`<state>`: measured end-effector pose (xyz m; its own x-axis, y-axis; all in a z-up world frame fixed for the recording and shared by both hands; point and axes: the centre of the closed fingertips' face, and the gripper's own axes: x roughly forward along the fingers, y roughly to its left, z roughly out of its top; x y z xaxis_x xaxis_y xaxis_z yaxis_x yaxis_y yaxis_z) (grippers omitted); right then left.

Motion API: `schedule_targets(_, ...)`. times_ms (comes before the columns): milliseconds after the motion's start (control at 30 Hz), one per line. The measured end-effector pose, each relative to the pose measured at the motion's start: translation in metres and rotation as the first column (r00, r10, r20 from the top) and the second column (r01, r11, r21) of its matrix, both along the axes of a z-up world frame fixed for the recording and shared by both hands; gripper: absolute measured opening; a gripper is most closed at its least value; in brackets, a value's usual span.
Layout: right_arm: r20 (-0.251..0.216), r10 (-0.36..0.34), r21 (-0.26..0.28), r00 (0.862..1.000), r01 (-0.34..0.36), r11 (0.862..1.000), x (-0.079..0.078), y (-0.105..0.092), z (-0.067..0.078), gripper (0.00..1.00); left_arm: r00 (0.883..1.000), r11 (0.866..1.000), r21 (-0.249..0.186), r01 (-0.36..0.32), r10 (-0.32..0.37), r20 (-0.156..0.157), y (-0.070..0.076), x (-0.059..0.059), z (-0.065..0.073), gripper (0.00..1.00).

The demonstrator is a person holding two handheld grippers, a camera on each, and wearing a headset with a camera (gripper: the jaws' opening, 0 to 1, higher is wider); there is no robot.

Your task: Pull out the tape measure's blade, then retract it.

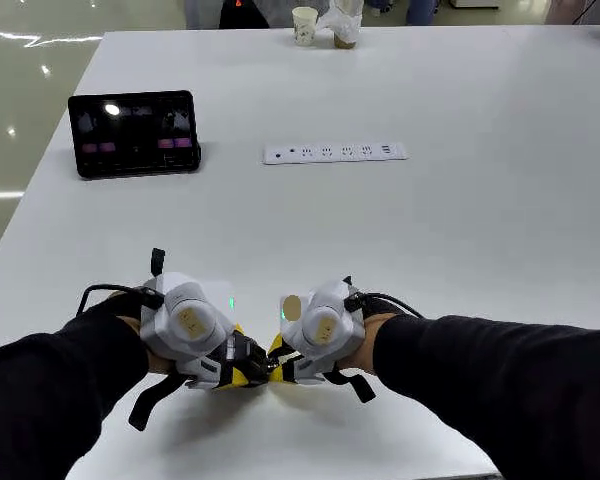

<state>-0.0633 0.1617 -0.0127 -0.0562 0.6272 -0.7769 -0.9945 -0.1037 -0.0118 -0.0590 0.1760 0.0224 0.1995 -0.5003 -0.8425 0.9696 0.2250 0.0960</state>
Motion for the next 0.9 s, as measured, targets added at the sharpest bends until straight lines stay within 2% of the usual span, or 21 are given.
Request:
schedule_targets(67,-0.044,-0.029,-0.008,0.999,0.029,1.000,-0.0004,-0.0010,-0.0008,0.13,1.000,1.000,-0.001,0.001,-0.001,0.000,-0.0001,-0.0003,0.0001,0.30)
schedule_targets(167,-0.026,-0.004,-0.007,1.000,0.004,1.000,-0.0009,-0.0007,-0.0009,0.13,1.000,1.000,-0.006,0.001,-0.001,-0.001,-0.0004,-0.0005,0.0003,0.30)
schedule_targets(233,-0.029,-0.012,-0.009,1.000,0.011,1.000,-0.0011,-0.0010,-0.0013,0.13,1.000,1.000,-0.008,0.001,-0.001,-0.001,-0.0004,-0.0006,0.0003,0.30)
schedule_targets(267,-0.031,-0.019,-0.009,0.999,0.019,1.000,-0.0010,-0.0012,-0.0018,0.13,1.000,1.000,-0.010,-0.001,0.001,0.000,-0.0003,-0.0006,0.0003,0.30)
schedule_targets(300,-0.050,-0.064,-0.008,0.997,0.064,0.998,-0.0008,-0.0015,-0.0021,0.12,1.000,1.000,-0.011,-0.002,0.002,0.001,-0.0001,-0.0004,0.0002,0.30)
schedule_targets(333,-0.039,-0.029,-0.011,0.999,0.028,1.000,-0.0007,-0.0004,-0.0022,0.12,1.000,1.000,-0.013,-0.004,0.004,0.000,0.0000,-0.0004,0.0002,0.30)
schedule_targets(433,-0.030,-0.003,-0.011,1.000,0.003,1.000,-0.0017,-0.0007,-0.0033,0.11,1.000,1.000,-0.012,-0.002,0.002,0.000,0.0000,-0.0006,0.0003,0.30)
schedule_targets(667,-0.064,0.001,-0.005,0.998,-0.002,1.000,-0.0030,-0.0046,-0.0039,0.11,1.000,1.000,-0.017,0.005,-0.005,-0.006,0.0013,-0.0007,0.0000,0.30)
schedule_targets(900,-0.066,0.008,-0.010,0.998,-0.009,1.000,-0.0029,-0.0094,-0.0043,0.11,1.000,1.000,-0.018,-0.002,0.002,-0.008,0.0018,-0.0002,-0.0001,0.30)
